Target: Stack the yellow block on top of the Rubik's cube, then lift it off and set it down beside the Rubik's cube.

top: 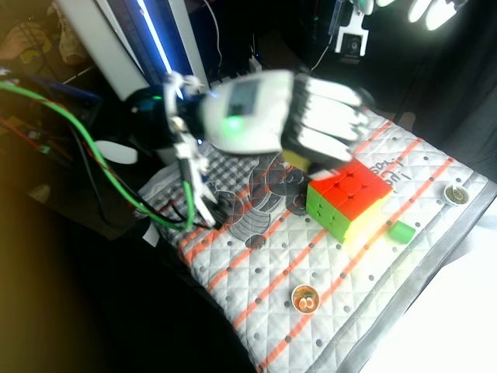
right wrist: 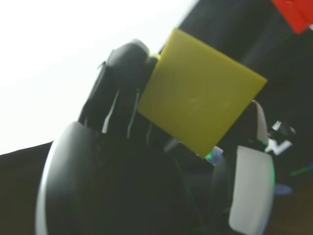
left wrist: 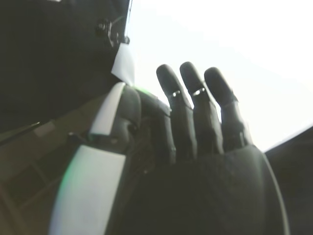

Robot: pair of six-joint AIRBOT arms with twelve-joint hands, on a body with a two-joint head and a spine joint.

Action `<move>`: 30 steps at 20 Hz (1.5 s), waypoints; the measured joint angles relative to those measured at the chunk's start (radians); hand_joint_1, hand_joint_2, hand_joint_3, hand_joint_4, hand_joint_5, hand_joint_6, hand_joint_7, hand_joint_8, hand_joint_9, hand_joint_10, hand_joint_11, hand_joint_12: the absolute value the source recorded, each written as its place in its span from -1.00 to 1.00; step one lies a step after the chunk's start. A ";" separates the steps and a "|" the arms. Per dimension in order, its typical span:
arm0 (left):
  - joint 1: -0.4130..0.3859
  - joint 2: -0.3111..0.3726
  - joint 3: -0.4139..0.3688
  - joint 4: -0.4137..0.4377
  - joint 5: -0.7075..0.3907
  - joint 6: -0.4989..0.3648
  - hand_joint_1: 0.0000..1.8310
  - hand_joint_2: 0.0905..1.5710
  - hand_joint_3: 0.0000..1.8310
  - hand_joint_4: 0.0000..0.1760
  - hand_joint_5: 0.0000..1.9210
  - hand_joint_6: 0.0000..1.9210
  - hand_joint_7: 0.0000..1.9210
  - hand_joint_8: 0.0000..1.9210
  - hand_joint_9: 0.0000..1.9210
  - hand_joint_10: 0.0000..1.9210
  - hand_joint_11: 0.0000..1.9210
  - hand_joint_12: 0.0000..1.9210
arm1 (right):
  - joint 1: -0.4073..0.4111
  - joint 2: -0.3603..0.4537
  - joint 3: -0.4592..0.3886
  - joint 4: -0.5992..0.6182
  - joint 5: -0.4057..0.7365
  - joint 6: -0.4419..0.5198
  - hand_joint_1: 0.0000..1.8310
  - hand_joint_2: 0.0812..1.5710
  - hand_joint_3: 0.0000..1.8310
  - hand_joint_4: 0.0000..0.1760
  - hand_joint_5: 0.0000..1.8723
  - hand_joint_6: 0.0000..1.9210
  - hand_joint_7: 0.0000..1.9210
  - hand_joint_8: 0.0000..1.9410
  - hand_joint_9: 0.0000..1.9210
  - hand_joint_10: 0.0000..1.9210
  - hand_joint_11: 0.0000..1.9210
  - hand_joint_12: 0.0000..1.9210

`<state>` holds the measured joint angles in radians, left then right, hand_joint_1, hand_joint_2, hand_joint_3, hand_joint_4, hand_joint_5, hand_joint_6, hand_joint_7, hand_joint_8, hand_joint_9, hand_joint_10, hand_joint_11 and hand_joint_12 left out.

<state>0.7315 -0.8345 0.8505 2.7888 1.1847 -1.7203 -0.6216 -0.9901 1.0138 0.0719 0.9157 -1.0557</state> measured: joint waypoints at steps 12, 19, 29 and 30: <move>0.021 0.016 -0.016 -0.007 0.032 -0.002 0.06 0.67 -1.00 -1.00 -0.36 0.59 -0.50 -0.12 -0.69 0.00 -1.00 0.72 | -0.294 0.138 -0.108 -0.040 0.205 0.117 0.32 0.59 -1.00 -1.00 -0.31 0.38 -0.15 0.59 -0.08 0.78 -0.07 0.97; 0.021 0.016 -0.018 0.000 0.032 -0.002 0.05 0.66 -1.00 -1.00 -0.35 0.58 -0.43 -0.35 -0.64 -0.20 -0.99 0.65 | -0.420 0.085 -0.111 0.028 0.163 0.117 0.46 0.56 -1.00 -1.00 -0.32 0.40 -0.19 0.45 -0.24 0.66 -0.23 0.93; 0.021 0.016 -0.018 -0.001 0.038 -0.002 0.20 0.71 -1.00 -1.00 -0.29 0.63 -0.55 0.73 -0.73 0.19 -1.00 0.80 | -0.444 0.010 -0.087 0.042 0.027 0.116 0.33 0.39 -1.00 -1.00 -0.42 0.18 -0.26 0.15 -0.30 0.34 -0.42 0.71; 0.021 0.016 -0.018 0.000 0.038 -0.002 0.12 0.68 -1.00 -1.00 -0.35 0.60 -0.60 0.26 -0.73 0.13 -1.00 0.74 | -0.444 0.010 -0.087 0.043 0.026 0.116 0.25 0.33 -1.00 -1.00 -0.51 0.07 -0.40 0.05 -0.45 0.27 -0.57 0.71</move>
<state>0.7521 -0.8181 0.8322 2.7884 1.2228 -1.7218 -1.0657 -0.9802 0.9272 0.1146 0.9421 -0.9394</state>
